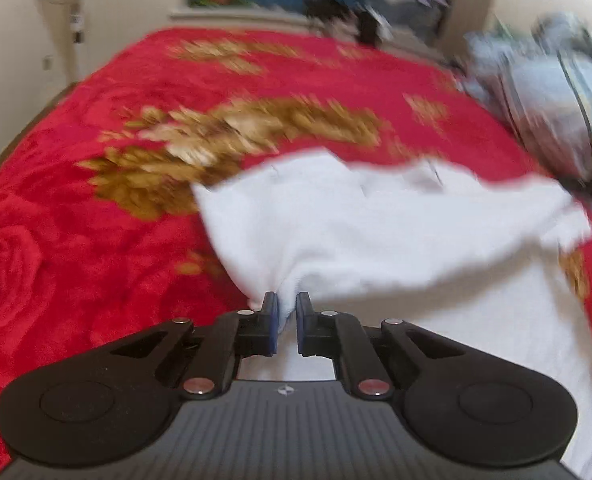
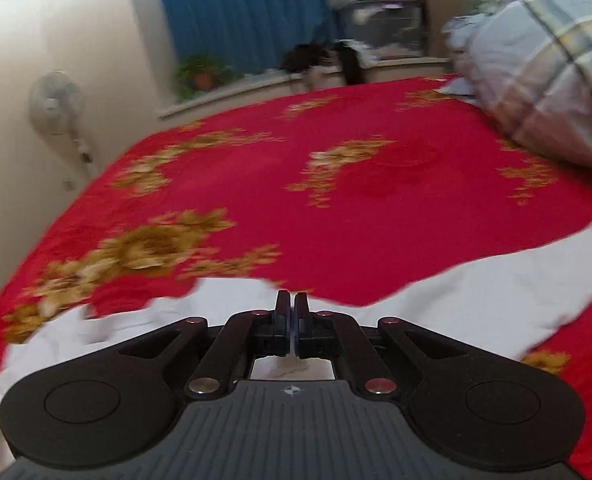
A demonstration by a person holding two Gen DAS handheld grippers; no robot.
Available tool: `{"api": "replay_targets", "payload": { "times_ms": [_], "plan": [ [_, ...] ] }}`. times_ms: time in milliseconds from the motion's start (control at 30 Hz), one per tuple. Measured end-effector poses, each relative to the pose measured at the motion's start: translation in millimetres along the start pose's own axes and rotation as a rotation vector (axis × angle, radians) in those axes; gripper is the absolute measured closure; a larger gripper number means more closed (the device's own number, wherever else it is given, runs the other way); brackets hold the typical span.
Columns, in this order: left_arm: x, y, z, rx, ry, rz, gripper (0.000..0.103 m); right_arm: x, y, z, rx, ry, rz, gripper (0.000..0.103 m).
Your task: Fold small clothes
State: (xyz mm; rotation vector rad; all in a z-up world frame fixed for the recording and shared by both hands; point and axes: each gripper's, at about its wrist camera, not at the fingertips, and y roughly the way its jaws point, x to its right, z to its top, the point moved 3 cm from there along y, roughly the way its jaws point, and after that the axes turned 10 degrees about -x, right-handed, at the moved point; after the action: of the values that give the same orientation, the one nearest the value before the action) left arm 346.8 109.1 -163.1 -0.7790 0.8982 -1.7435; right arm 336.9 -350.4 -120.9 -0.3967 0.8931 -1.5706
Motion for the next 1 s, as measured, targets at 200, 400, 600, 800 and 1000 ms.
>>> {"api": "replay_targets", "payload": {
  "times_ms": [200,400,600,800,1000],
  "plan": [
    [8,-4,3,-0.011,0.042,-0.025,0.085,23,43,-19,-0.182,0.053,-0.097,0.084],
    [12,16,7,-0.047,0.005,0.001,0.085,16,43,-21,-0.138,0.025,0.006,0.05],
    [14,20,10,-0.068,-0.004,0.031,0.083,28,60,-28,-0.247,-0.011,-0.041,0.05],
    [27,8,17,-0.002,-0.025,0.034,0.083,41,35,-13,-0.165,-0.011,-0.083,0.05],
    [42,-2,25,0.087,-0.029,0.03,0.076,55,18,-4,-0.106,-0.038,-0.137,0.049]
  ]
}}
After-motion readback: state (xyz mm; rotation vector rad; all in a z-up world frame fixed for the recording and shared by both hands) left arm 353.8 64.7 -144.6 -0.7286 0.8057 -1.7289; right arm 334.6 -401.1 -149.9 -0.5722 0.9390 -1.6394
